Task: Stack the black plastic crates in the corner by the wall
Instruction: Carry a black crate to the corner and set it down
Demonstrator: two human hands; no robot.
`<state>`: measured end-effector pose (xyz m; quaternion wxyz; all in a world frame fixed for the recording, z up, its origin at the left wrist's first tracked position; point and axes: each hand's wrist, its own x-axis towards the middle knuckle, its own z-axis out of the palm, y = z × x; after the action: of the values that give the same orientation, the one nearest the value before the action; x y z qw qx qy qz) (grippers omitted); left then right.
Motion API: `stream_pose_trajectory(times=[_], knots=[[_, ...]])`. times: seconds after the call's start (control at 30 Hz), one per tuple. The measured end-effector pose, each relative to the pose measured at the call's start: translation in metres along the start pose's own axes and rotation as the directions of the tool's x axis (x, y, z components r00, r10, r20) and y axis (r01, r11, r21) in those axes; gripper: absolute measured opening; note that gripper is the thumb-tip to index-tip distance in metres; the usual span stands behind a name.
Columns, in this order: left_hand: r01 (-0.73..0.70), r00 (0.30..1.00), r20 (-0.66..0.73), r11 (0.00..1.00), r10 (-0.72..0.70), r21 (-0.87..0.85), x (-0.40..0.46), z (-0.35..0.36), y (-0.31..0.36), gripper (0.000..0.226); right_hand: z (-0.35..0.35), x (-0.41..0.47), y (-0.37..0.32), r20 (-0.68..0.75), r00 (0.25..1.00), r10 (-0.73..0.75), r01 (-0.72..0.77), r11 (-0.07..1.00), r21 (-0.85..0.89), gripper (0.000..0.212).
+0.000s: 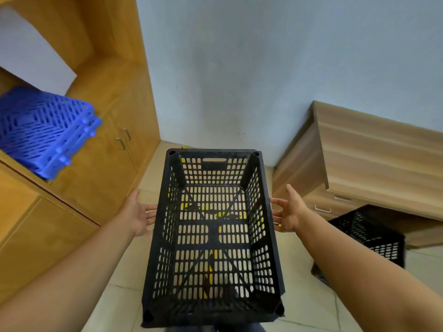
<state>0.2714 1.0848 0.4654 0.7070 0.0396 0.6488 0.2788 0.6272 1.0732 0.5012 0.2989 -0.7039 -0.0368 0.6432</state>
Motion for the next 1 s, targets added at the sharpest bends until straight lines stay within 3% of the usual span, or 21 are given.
stream_pose_trajectory(times=[0.3, 0.63, 1.0], knots=[[0.020, 0.999, -0.034, 0.999, -0.021, -0.039, 0.063, 0.068, 0.070, 0.082, 0.005, 0.097, -0.106, 0.050, 0.997, 0.060, -0.058, 0.998, -0.040, 0.090], [0.080, 0.992, -0.083, 0.981, -0.096, -0.177, 0.146, 0.156, 0.138, 0.089, 0.023, 0.199, -0.244, 0.092, 0.994, 0.061, -0.050, 0.991, -0.123, 0.079], [0.141, 0.977, -0.109, 0.937, -0.184, -0.321, 0.254, 0.169, 0.186, 0.091, 0.095, 0.310, -0.339, 0.110, 0.993, 0.050, -0.032, 0.987, -0.159, 0.082]])
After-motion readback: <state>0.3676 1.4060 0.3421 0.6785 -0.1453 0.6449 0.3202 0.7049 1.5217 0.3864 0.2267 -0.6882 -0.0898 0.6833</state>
